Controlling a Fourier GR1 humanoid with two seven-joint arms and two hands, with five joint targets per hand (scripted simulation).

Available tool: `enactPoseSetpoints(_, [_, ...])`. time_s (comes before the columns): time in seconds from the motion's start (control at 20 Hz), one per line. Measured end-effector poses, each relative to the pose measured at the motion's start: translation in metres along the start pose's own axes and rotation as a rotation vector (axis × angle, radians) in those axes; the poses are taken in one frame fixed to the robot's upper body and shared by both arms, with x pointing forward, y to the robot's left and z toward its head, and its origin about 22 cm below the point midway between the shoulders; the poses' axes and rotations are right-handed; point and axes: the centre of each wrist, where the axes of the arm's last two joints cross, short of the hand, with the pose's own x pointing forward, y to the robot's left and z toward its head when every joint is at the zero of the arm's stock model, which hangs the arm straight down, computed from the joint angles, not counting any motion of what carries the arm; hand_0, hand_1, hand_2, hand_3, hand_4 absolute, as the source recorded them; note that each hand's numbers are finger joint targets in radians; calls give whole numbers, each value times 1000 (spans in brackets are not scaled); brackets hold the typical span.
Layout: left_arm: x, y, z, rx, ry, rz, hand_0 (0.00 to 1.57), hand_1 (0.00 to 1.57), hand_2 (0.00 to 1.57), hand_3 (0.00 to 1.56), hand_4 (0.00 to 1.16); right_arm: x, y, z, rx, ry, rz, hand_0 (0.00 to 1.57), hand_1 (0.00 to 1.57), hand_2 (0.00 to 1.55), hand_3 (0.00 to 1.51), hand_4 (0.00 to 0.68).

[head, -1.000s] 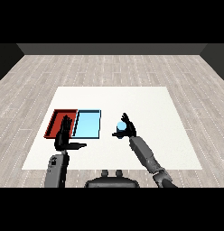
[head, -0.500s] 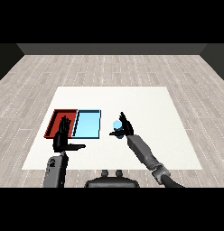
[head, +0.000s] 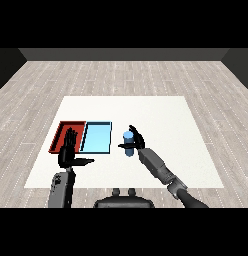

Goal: Pick the blue can and put it in the blue box

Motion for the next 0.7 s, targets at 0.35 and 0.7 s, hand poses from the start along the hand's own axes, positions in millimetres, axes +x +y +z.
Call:
enactPoseSetpoints(0.35, [1, 1, 3, 6, -2, -1, 0, 0, 0, 0, 0, -7, 1, -3, -76, 78, 273, 1454, 1454, 1526, 1502, 523])
enactPoseSetpoints(0.7, [-1, 1, 6, -2, 1, 1, 0, 0, 0, 0, 0, -6, 9, -1, -89, 70, 337, 1478, 1478, 1487, 1429, 547])
